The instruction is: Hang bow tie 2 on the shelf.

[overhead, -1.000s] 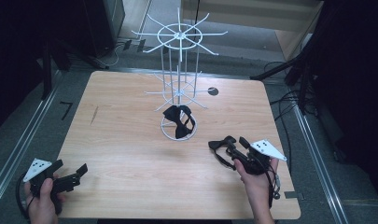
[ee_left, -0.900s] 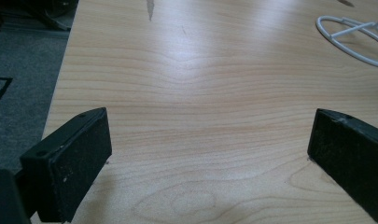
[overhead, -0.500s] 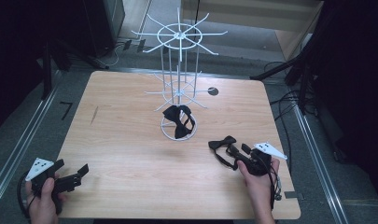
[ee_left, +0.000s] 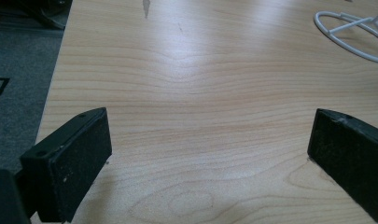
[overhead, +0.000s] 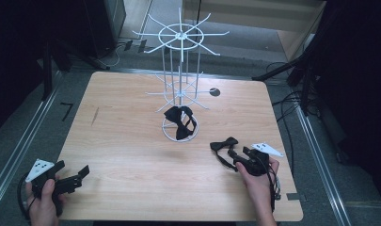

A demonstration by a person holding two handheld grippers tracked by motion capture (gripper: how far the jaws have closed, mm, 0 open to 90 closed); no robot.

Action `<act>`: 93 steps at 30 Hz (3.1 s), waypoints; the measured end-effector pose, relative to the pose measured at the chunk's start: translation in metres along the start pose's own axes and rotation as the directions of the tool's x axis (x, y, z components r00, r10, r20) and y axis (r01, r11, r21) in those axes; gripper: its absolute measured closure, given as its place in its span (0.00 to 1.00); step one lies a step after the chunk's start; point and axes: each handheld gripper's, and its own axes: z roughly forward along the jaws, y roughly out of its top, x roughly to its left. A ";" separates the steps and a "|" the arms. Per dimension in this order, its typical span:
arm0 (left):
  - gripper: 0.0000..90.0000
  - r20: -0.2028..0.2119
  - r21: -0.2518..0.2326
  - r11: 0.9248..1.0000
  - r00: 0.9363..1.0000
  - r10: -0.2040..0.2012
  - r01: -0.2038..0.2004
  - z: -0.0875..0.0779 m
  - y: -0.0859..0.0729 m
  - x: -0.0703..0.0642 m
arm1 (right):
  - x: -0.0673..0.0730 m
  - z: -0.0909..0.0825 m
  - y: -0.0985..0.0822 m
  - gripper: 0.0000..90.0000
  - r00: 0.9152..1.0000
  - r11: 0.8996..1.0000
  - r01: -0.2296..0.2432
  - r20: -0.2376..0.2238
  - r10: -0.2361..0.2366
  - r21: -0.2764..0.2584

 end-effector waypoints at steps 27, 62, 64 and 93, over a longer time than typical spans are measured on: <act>0.00 0.003 -0.001 1.000 1.000 -0.006 0.006 0.000 0.000 0.001 | 0.006 0.009 -0.010 0.93 0.999 0.997 0.045 0.013 -0.046 0.068; 0.00 -0.008 -0.003 1.000 1.000 -0.006 0.006 0.000 0.000 0.001 | 0.044 -0.044 0.036 0.93 0.992 0.955 0.099 -0.050 -0.117 -0.280; 0.00 -0.008 -0.004 1.000 1.000 -0.007 0.007 0.000 0.000 0.001 | 0.046 -0.045 0.039 0.93 0.991 0.953 0.100 -0.053 -0.120 -0.287; 0.00 -0.004 -0.001 1.000 1.000 -0.001 0.001 0.000 0.000 0.001 | 0.085 -0.047 0.087 0.93 0.978 0.928 0.141 -0.094 -0.184 -0.346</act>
